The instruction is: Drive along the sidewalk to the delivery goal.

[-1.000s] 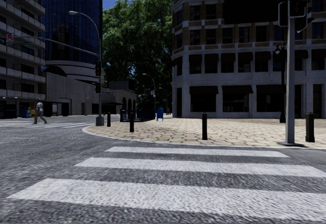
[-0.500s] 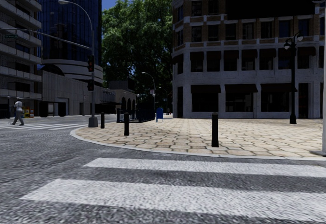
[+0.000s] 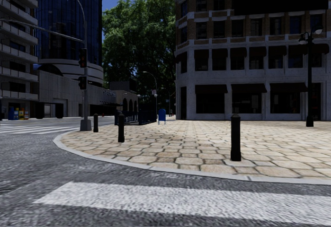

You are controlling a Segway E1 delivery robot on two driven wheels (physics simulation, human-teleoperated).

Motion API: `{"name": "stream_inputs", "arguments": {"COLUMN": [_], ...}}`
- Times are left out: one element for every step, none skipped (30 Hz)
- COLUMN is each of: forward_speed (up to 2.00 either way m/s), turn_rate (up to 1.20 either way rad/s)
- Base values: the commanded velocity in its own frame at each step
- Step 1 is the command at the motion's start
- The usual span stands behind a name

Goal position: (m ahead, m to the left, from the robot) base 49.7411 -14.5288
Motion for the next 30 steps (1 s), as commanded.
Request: {"name": "stream_inputs", "arguments": {"forward_speed": [2.00, 2.00, 2.00, 2.00, 2.00, 2.00, 2.00, 2.00, 2.00, 2.00, 2.00, 2.00, 2.00, 2.00, 2.00, 2.00, 2.00, 2.00, 2.00, 2.00, 2.00, 2.00, 2.00, 2.00, 2.00, 2.00, 2.00, 2.00, 2.00, 2.00], "turn_rate": [0.00, 0.00, 0.00, 0.00, 0.00, 0.00, 0.00, 0.00, 0.00, 0.00, 0.00, 0.00, 0.00, 0.00, 0.00, 0.00, 0.00, 0.00, 0.00, 0.00, 0.00, 0.00, 0.00, 0.00, 0.00, 0.00, 0.00, 0.00, 0.00, 0.00]}}
